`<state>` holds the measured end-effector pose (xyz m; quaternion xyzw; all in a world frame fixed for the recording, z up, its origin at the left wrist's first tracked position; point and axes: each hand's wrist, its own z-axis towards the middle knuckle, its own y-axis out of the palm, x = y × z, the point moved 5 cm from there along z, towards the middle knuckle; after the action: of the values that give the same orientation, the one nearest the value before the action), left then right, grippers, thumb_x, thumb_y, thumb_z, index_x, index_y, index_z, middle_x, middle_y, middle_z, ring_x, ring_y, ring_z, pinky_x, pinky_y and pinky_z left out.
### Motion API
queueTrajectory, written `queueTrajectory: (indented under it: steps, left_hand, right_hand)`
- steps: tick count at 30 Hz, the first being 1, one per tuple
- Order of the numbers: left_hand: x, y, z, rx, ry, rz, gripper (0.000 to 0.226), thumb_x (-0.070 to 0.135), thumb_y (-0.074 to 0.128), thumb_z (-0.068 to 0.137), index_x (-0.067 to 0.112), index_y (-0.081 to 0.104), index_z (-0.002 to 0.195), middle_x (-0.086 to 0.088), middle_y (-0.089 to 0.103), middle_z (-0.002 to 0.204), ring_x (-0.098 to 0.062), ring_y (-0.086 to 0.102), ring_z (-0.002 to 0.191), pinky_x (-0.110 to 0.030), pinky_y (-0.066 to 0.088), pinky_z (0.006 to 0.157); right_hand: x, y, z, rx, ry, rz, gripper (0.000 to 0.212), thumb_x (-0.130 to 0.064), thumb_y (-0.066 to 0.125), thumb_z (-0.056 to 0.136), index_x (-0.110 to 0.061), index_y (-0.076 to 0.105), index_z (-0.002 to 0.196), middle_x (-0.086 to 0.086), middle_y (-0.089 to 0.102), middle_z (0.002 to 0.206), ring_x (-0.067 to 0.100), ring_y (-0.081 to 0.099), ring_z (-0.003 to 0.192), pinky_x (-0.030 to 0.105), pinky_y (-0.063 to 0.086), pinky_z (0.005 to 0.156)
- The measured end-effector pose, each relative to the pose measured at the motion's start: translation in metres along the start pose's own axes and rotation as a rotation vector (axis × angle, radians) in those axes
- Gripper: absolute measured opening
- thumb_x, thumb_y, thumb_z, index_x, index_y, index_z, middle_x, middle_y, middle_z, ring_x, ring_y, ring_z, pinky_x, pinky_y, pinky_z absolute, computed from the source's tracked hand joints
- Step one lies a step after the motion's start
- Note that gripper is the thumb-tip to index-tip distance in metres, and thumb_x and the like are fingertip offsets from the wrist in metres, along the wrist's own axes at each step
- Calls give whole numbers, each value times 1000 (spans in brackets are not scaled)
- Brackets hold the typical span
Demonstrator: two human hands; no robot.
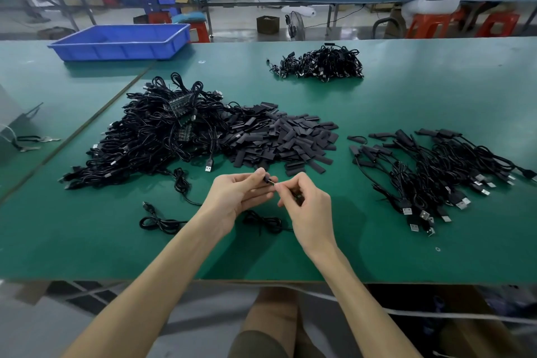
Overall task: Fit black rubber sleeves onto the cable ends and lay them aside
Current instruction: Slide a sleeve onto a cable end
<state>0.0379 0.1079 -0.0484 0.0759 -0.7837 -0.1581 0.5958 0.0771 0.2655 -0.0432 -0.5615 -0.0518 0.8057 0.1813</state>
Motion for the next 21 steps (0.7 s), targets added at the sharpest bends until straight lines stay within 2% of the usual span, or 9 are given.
queueTrajectory:
  steps: [4,11,13,17,21]
  left_hand:
    - [1,2,-5,16,93,51,28,20,71,96,-5,73,108,-17,76,108,-29,75,102,-27,60,81]
    - [0,7,-9,23,153,23,26,14,63,100,-6,67,115,-17,76,110,-29,73,105,-29,60,86]
    - [0,9,-9,2,179,18,26,14,62,100,-6,66,117,-17,75,111,-30,73,105,-27,60,84]
    - [0,12,-10,-78,170,-2,30,17,62,100,-5,63,121,-17,73,117,-32,72,108,-31,59,87]
    - [1,10,-12,-112,246,19,29,18,62,100,-3,63,121,-18,73,120,-34,71,109,-31,59,87]
  right_hand:
    - [0,-1,0,8,-9,-18,21,-23,69,100,-14,61,83,-5,65,69,11,57,59,18,43,58]
    - [0,-3,1,3,27,17,18,-24,67,101,-17,62,85,-5,69,75,16,61,57,32,53,54]
    - [0,-4,1,9,41,33,18,-22,67,101,-17,61,85,-5,69,76,18,63,60,29,53,52]
    - [2,-4,1,9,59,89,15,-18,69,99,-16,63,85,-11,72,80,10,67,72,20,50,51]
    - [5,-4,2,3,98,154,13,-15,74,95,-15,65,86,-8,75,82,10,71,78,22,51,52]
